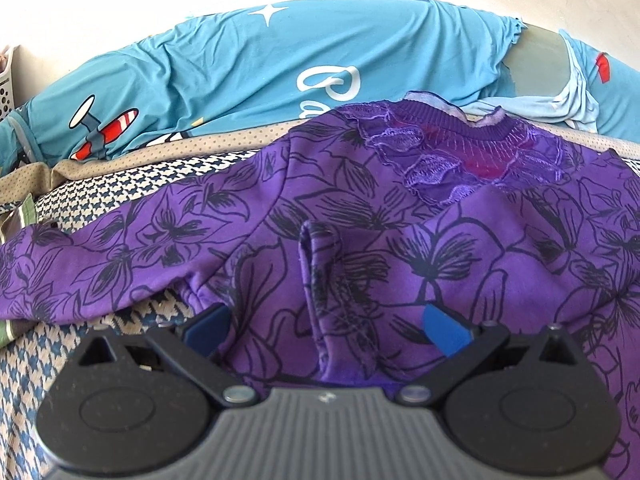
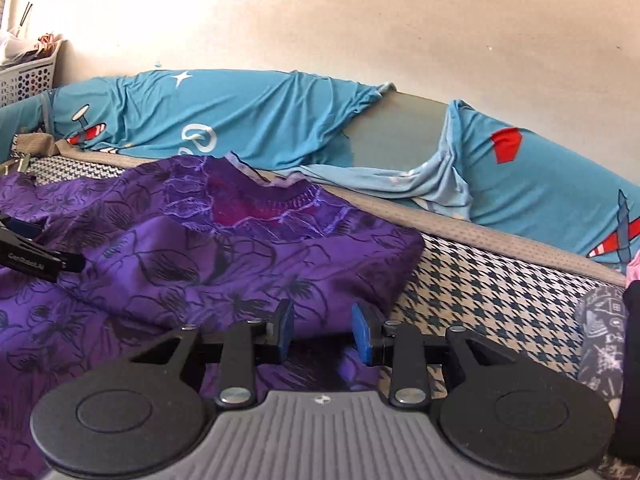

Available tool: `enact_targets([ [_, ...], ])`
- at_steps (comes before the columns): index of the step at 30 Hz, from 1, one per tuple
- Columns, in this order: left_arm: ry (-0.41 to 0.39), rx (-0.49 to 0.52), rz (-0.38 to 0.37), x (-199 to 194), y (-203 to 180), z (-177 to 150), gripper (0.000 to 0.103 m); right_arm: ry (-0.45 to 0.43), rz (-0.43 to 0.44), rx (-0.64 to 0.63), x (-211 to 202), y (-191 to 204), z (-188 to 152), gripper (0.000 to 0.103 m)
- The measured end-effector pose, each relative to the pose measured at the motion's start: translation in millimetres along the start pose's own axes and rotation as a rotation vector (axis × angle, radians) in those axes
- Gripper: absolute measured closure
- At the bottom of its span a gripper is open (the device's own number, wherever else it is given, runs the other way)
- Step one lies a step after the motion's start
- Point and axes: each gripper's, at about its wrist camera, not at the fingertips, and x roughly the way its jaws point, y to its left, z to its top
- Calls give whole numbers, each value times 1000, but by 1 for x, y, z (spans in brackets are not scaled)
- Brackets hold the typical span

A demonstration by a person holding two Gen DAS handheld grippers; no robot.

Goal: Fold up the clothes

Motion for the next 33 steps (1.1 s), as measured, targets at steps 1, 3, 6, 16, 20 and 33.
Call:
enact_targets([
  [1,4,1,-3,1,0,0,0,10,-12,-4,1,-3,-3,72],
  [3,9,0,-7,3,-1,-1,0,24,-28,-8,4,-8,-7,72],
  [6,13,4,-6,5,-3,-2,0,34,-52,-29,9,-11,-12,72],
  [16,16,1,-13,6,-3,-2,0,21,-94,-33,34,-10,-16,72],
  [20,13,-1,-17,5,-3,-1,0,-4,-127,-4,35,-9,-18,75],
  [33,8,-7,-30,2,-3,0,0,59,-215,486,32,-44,-38,92],
])
